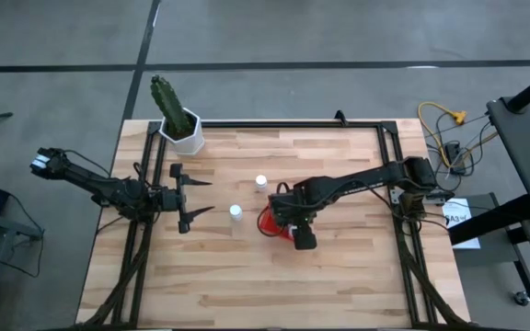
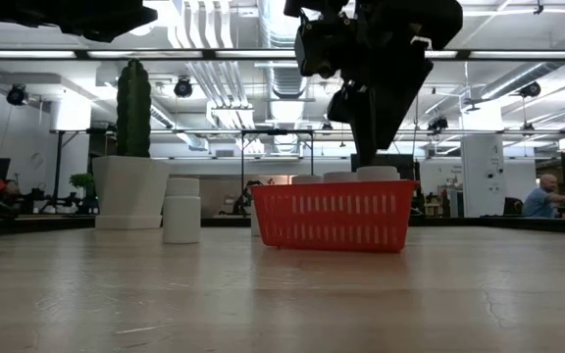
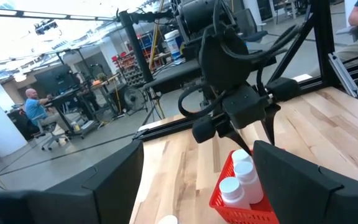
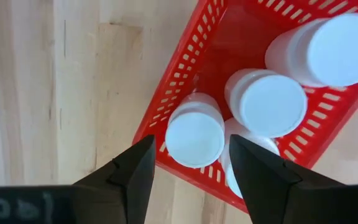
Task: Pick and place pill bottles into a basket
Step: Put the white pill bottle into the red bin
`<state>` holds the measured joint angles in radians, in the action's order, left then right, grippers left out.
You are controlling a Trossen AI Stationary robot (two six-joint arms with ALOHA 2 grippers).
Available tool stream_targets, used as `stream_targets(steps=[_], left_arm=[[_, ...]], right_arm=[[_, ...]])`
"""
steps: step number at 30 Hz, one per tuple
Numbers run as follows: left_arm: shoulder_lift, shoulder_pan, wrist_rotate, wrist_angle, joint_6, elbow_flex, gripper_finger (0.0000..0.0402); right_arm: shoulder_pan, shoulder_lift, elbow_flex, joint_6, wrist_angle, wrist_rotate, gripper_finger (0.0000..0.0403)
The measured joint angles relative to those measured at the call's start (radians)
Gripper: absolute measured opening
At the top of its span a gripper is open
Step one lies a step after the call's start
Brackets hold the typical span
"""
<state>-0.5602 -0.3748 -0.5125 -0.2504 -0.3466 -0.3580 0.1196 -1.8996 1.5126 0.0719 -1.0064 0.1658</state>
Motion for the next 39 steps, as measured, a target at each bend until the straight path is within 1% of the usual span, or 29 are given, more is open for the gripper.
stream_targets(steps=[5,8,10,15,17,24,29,35,39], left_arm=[[-0.001,0.0,0.0,-0.001,0.0,0.001,0.0283],[-0.002,0.0,0.0,0.0,0.0,0.003,0.0283],[-0.002,0.0,0.0,0.0,0.0,0.003,0.0283],[0.0,0.0,-0.005,0.015,0.0,0.003,0.0283],[-0.003,0.0,-0.019,0.042,0.001,0.003,0.0283],[-0.027,0.0,-0.045,0.071,0.0,0.005,0.0283],[-0.031,0.0,-0.047,0.075,0.0,0.005,0.0283],[0.017,0.0,-0.047,0.073,0.0,0.026,0.0283],[0.055,0.0,-0.047,0.072,0.0,0.047,0.0283]], right_arm=[[0.0,0.004,0.044,-0.005,-0.016,-0.009,0.0194],[-0.002,0.008,0.078,-0.039,-0.03,-0.015,0.0194],[-0.002,0.008,0.097,-0.074,-0.036,-0.055,0.0194],[-0.005,0.008,0.141,-0.184,-0.026,-0.204,0.0194],[-0.009,0.008,0.153,-0.21,-0.019,-0.226,0.0194],[-0.047,0.008,0.165,-0.28,0.069,-0.246,0.0194],[-0.104,0.011,0.165,-0.306,0.12,-0.248,0.0194],[-0.154,0.042,0.146,-0.317,0.198,-0.217,0.0194],[-0.164,0.08,0.102,-0.338,0.251,-0.192,0.0194]])
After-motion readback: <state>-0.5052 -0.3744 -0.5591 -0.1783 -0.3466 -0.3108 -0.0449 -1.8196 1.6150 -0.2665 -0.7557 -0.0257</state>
